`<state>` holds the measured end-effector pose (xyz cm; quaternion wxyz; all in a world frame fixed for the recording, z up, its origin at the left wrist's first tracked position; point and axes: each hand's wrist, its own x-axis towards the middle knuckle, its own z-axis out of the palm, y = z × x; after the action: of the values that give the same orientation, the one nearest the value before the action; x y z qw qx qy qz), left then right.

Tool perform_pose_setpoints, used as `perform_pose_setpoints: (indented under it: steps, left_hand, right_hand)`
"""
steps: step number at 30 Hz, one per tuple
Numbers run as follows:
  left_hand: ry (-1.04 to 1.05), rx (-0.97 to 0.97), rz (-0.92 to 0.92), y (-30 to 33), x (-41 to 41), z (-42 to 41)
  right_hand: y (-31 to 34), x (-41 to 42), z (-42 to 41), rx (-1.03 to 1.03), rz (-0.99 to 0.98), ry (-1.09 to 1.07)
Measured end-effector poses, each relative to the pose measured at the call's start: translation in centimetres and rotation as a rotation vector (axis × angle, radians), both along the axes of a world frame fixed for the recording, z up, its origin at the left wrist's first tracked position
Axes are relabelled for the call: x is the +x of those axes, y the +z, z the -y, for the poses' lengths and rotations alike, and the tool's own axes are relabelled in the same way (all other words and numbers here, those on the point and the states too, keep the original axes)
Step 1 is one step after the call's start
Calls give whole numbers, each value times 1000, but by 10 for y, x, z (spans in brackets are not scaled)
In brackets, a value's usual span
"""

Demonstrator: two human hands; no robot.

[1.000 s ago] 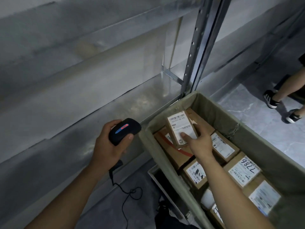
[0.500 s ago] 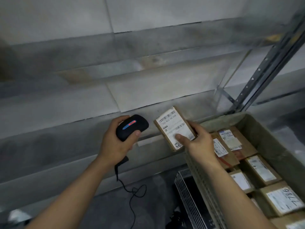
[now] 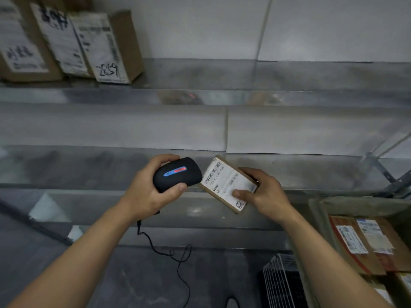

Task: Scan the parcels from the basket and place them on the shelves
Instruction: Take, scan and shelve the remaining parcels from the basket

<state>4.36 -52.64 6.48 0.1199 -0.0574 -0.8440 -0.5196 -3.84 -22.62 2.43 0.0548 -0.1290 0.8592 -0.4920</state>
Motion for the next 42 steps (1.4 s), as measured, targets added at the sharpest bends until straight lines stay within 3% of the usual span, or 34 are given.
perform_pose_setpoints:
  steps: [12, 26, 42]
  left_hand:
    - [-17, -342, -37, 50, 20, 43]
    - [-160, -586, 16, 61, -5, 42]
    - [-238, -685, -4, 75, -24, 39]
  right_hand:
    - [34, -47, 53, 112, -83, 334]
    - [37, -63, 61, 246, -113, 442]
    - [37, -78, 39, 166, -74, 448]
